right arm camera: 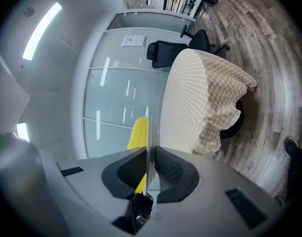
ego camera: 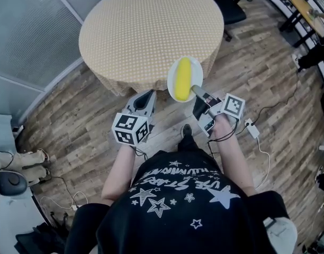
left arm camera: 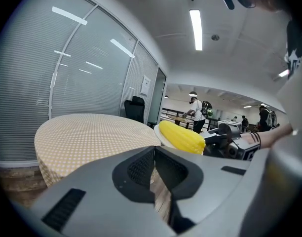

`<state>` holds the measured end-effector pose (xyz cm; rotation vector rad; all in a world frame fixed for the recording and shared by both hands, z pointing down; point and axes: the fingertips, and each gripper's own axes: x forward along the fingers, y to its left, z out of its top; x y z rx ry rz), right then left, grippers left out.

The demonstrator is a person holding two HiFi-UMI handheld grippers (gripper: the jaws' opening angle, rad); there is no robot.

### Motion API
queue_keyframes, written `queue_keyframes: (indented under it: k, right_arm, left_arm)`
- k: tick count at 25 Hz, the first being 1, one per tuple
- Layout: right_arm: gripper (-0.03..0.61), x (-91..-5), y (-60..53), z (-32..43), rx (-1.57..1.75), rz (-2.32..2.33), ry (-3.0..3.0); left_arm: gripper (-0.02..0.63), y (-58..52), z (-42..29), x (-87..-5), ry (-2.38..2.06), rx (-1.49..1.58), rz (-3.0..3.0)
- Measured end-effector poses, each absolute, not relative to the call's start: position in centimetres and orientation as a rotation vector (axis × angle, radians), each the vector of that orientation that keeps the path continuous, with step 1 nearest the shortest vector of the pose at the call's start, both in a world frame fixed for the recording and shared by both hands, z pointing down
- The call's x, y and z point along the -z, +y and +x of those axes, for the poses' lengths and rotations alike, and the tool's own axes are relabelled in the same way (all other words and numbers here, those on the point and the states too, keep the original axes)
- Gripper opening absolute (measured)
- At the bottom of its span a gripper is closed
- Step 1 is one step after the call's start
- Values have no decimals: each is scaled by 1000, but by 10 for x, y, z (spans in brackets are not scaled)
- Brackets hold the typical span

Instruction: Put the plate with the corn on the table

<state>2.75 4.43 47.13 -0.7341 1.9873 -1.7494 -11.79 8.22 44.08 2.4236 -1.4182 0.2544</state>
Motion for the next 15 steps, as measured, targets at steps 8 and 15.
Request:
queue_keyframes:
  k: [8,15]
  right_arm:
    - [51,-475,-28,72,1778,-718,2022]
    - [51,-482,-71,95,1793,-698,2060]
  left_arm:
    - [8,15,-69,-441,-1437,-283,2408]
    - [8,-28,-49,-444,-1491,-265,2373]
